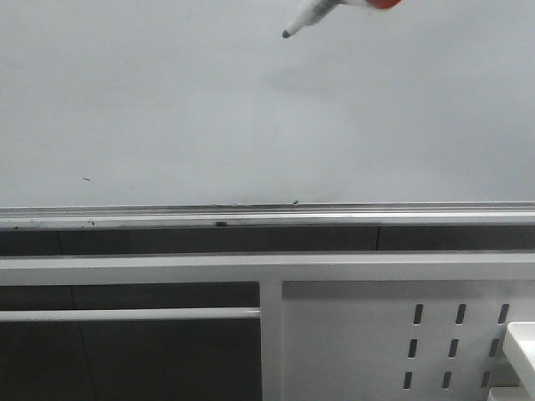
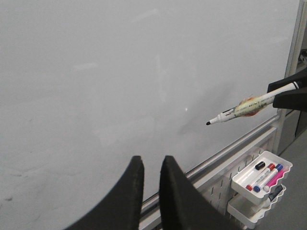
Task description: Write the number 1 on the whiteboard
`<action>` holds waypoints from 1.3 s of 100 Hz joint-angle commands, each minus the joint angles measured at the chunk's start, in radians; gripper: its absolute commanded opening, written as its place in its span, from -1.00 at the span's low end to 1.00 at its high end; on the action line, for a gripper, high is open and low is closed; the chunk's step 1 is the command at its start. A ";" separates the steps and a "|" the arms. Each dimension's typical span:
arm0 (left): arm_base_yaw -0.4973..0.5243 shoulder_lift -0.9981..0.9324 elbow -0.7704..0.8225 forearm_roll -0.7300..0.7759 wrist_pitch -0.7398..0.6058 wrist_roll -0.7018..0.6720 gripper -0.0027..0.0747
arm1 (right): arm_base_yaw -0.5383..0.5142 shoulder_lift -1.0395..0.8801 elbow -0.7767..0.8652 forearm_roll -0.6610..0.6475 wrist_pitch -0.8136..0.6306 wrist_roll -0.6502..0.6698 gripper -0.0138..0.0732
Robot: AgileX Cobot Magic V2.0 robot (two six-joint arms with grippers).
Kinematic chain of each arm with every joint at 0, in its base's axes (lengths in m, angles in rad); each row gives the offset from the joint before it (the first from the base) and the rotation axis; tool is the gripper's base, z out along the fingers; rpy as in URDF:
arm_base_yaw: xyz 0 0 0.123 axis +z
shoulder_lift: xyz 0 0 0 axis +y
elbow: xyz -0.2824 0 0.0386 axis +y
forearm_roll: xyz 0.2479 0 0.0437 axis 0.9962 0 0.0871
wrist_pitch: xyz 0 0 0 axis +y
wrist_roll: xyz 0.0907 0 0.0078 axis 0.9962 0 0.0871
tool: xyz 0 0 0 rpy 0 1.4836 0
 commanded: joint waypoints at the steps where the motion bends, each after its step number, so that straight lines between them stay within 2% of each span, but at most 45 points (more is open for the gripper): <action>1: -0.001 -0.031 0.010 0.035 -0.046 -0.040 -0.98 | 0.001 0.024 -0.028 -0.043 -0.107 0.001 -0.84; 24: -0.001 -0.057 0.034 0.035 -0.053 -0.050 -0.98 | 0.001 0.096 -0.031 -0.075 -0.236 0.001 -0.84; 88: -0.001 -0.057 0.034 0.035 -0.062 -0.050 -0.98 | 0.001 0.189 -0.032 -0.087 -0.319 0.001 -0.85; 130: -0.001 -0.057 0.034 0.019 -0.066 -0.050 -0.98 | 0.001 0.239 -0.032 -0.087 -0.474 0.001 -0.85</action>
